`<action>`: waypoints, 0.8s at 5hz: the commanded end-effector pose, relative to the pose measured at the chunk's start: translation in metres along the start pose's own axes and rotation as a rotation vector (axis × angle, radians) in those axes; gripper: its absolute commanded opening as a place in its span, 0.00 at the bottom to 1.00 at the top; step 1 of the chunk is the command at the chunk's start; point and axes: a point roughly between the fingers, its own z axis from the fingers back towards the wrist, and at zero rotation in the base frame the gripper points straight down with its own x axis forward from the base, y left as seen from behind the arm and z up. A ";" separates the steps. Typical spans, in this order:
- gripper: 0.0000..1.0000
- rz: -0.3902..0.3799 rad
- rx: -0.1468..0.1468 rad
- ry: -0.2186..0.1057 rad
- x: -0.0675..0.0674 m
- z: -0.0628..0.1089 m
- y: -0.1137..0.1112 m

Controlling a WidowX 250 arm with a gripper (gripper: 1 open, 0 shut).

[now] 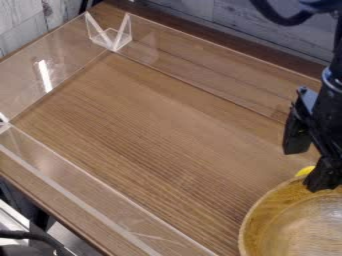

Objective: Remove the lemon from inside the brown bowl and put it on the table

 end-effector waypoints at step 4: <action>1.00 -0.052 0.039 -0.072 0.007 -0.015 -0.001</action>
